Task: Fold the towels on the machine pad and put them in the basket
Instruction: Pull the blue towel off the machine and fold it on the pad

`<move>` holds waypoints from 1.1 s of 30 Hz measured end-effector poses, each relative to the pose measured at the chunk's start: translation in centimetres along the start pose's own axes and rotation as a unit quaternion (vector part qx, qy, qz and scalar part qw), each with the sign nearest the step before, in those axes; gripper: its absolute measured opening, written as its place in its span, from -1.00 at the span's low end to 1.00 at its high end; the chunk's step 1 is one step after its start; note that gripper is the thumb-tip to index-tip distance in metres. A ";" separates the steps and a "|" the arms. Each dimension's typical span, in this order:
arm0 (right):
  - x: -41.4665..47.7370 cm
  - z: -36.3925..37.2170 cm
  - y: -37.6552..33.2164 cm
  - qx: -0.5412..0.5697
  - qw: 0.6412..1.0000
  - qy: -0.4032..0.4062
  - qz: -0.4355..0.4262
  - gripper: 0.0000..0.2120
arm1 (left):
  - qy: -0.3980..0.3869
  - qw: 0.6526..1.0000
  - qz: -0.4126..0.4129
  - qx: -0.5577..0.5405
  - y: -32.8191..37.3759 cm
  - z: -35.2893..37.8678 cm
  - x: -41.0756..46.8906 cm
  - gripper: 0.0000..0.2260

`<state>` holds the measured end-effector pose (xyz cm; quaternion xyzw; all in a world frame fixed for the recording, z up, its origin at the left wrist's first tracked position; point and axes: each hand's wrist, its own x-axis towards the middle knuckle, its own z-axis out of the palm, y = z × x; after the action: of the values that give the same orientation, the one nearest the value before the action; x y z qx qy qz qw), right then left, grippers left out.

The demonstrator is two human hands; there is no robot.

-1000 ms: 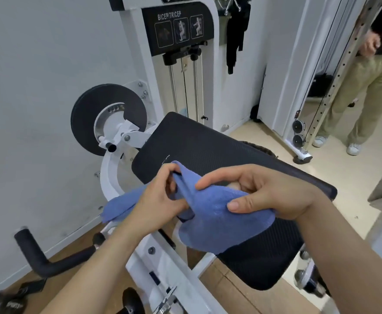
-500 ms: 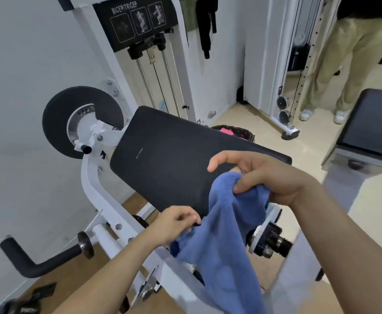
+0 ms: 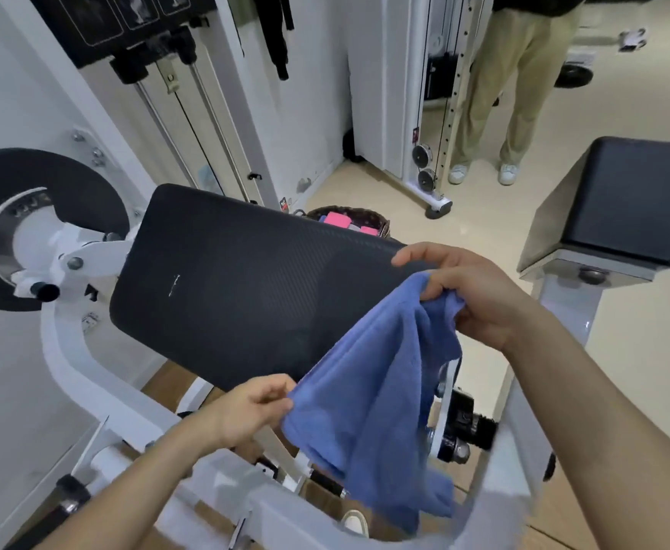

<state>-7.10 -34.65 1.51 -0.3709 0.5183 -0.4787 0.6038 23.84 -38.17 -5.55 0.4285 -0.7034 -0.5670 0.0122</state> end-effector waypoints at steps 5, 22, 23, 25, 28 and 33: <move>1.9 -0.8 1.1 -0.162 0.953 0.255 -0.004 -0.60 | 0.239 0.967 0.074 -0.037 4.6 -5.8 3.8 -0.82; 5.3 -4.0 1.6 -0.383 0.836 0.393 0.015 -0.85 | 0.317 0.873 0.178 0.325 8.2 -14.7 17.7 -0.89; 5.5 -3.8 1.6 -0.415 0.819 0.396 0.006 -0.86 | 0.328 0.868 0.177 0.329 8.3 -15.0 18.5 -0.87; 6.2 -3.5 1.8 -0.460 0.793 0.398 -0.008 -0.87 | 0.362 0.845 0.163 0.358 8.4 -14.6 18.8 -0.82; 6.8 -3.3 2.6 -0.535 0.744 0.400 -0.019 -0.84 | 0.421 0.799 0.256 0.345 7.9 -10.1 15.8 -0.83; 7.1 -3.0 2.6 -0.587 0.711 0.387 -0.023 -0.87 | 0.207 0.859 0.249 0.396 1.4 2.6 7.7 -0.66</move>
<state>-9.51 -40.62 -3.44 -0.4444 0.8748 -0.1932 0.0000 16.86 -40.86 -8.94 0.3151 -0.9332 -0.1168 0.1272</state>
